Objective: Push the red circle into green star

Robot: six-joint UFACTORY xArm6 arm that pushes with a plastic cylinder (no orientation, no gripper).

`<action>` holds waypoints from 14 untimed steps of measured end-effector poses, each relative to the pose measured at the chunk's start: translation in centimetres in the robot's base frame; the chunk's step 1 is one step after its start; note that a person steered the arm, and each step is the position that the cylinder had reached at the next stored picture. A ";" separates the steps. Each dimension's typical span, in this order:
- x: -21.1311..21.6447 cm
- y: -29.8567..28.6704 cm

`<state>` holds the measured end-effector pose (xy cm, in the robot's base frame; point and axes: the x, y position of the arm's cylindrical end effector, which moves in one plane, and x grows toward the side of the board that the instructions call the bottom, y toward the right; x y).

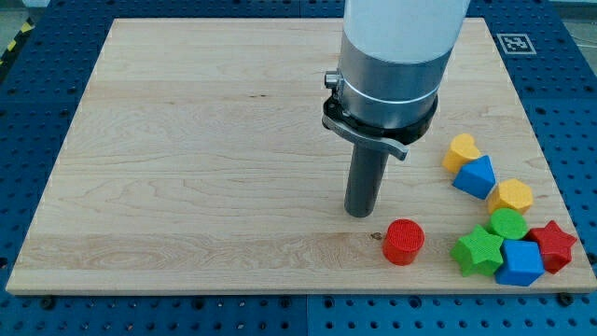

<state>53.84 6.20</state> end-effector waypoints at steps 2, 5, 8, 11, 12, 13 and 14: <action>0.4 -1.3; 6.7 -1.3; 5.3 0.0; 4.4 0.6; 4.1 1.8; 4.1 2.5; 4.1 2.5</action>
<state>57.94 8.71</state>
